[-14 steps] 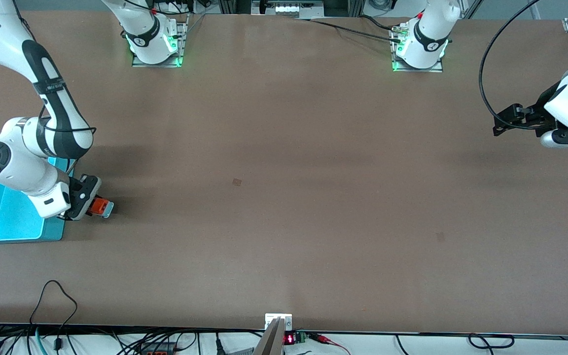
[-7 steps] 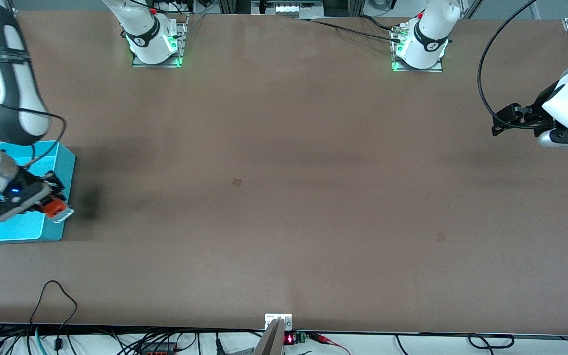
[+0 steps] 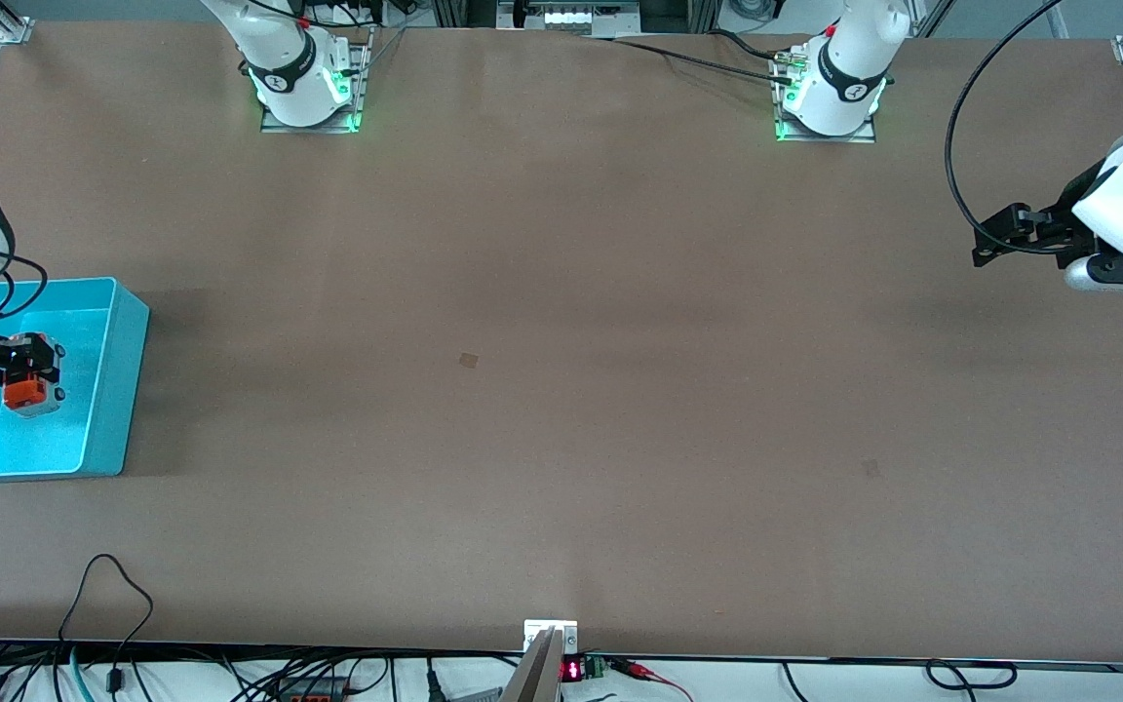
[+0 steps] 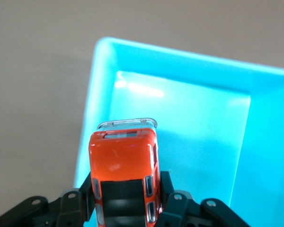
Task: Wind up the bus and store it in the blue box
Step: 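Lift the bus with the right gripper and lower it into the box, then open the right gripper to release the bus in the box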
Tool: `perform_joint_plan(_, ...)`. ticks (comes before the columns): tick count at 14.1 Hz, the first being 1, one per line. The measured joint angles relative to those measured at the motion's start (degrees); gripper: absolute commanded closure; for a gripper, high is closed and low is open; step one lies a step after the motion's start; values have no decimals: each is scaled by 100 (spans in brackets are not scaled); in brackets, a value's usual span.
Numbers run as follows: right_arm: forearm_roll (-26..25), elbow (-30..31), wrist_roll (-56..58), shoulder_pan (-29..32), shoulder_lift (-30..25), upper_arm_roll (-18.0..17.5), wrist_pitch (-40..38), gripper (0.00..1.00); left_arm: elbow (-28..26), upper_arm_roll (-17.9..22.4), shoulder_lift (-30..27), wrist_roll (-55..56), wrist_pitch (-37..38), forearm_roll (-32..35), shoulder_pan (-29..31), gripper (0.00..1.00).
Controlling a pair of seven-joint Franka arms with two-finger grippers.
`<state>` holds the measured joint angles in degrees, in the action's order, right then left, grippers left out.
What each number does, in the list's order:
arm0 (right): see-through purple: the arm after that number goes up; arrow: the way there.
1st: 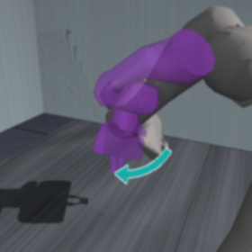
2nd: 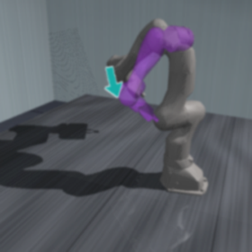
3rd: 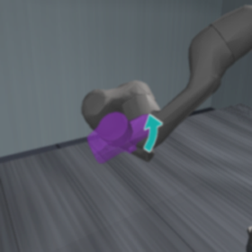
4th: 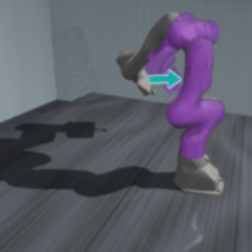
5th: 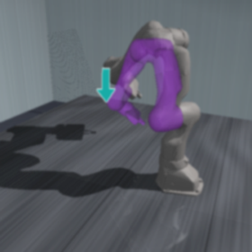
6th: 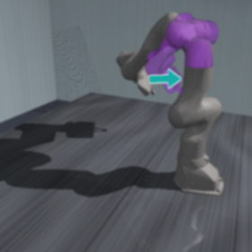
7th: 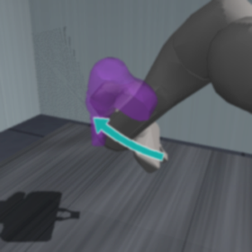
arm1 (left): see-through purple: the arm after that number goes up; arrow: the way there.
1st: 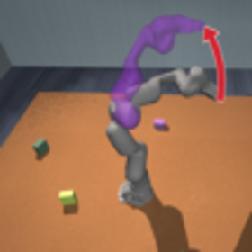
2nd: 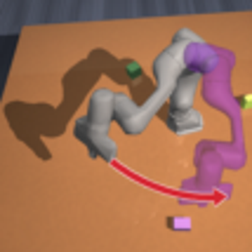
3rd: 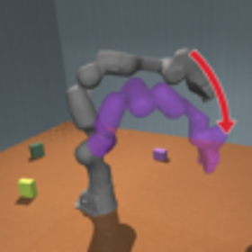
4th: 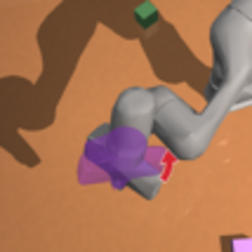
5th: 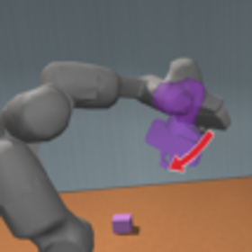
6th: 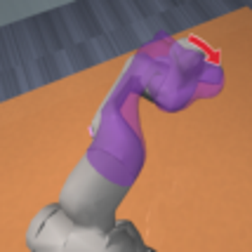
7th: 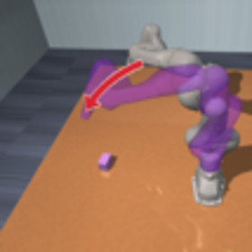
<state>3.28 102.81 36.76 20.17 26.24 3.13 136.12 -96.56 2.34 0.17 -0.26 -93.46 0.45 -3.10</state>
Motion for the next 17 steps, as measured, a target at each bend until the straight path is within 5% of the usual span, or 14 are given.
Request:
perform_joint_plan(7, 155, -12, -107, 66, 733, 302, 507, 100, 0, -1, -4, 0, 4, 0, 1, 0)
perform_joint_plan(14, 243, -13, -119, 214, 962, 307, 684, 5, 1, -1, -29, 0, 5, 0, 2, 0)
perform_joint_plan(17, 246, -23, -119, 237, 963, 308, 710, 0, 1, -1, -31, 0, 5, 0, 4, 0)
